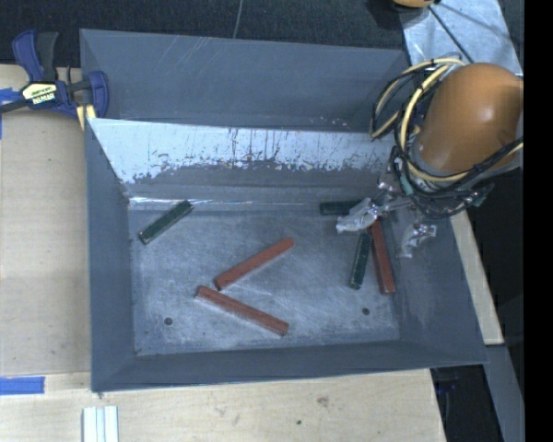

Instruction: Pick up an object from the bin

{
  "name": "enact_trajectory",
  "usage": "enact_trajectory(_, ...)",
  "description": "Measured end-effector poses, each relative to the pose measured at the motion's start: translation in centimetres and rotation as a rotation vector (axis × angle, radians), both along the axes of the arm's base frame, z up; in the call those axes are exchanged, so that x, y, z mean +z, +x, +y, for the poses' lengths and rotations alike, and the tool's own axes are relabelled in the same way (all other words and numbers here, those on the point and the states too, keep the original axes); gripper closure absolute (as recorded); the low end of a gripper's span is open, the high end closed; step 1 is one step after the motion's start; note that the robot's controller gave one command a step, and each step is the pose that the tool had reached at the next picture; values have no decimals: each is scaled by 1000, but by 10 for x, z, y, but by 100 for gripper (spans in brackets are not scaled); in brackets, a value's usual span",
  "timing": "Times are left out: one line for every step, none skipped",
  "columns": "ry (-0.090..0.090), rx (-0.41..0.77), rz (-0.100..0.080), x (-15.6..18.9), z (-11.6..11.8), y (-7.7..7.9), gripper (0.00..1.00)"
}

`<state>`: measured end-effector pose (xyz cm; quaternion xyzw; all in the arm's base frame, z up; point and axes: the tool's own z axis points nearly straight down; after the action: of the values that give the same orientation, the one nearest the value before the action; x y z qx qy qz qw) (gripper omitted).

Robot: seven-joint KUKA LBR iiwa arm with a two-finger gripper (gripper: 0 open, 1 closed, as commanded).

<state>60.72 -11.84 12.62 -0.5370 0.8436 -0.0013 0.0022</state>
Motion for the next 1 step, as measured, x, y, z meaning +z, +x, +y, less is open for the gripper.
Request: enact_trajectory(-1,-214,-5,-47,-1,-24,100)
